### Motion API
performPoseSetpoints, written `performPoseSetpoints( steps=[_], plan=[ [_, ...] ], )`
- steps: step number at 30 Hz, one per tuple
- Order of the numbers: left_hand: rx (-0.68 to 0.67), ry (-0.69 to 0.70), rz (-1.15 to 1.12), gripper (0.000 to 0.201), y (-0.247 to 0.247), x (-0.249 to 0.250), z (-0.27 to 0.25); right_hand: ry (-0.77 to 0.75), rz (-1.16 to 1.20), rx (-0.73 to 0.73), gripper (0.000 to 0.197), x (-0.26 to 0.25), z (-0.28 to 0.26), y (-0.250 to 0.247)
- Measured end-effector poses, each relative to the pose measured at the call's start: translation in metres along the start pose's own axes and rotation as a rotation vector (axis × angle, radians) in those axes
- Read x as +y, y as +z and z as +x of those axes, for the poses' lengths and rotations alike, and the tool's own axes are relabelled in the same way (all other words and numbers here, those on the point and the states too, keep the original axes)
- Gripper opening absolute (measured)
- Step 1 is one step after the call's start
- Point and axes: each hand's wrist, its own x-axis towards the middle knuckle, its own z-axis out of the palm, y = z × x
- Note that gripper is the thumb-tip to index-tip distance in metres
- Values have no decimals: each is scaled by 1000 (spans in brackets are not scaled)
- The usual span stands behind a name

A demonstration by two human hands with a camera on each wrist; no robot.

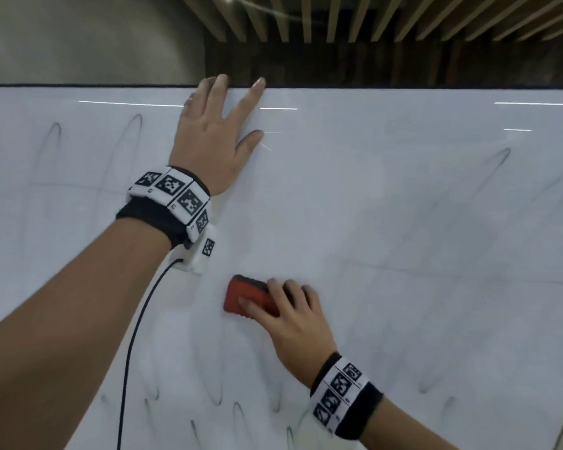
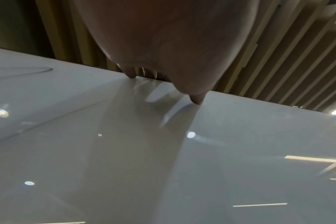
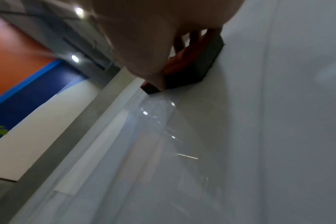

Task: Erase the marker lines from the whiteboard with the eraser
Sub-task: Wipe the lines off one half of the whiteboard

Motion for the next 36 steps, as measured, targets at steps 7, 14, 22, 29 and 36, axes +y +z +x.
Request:
performPoseSetpoints(
  steps=[7, 14, 22, 29, 36],
  plan=[
    [-11, -8, -2, 60, 1, 0, 1, 509, 44, 348, 46, 95, 63, -63],
    [-15, 5, -34, 61, -2, -2, 1, 223, 23, 154, 57, 27, -14, -6],
    [56, -87, -135, 72, 3, 13, -5, 568, -86, 424, 52, 191, 22, -108],
    [65, 124, -140, 61, 6, 101, 14, 747, -86, 494, 59, 200, 17, -103],
    [63, 109, -131, 57, 16, 131, 25, 207, -112, 205, 49, 156, -41, -73]
  ],
)
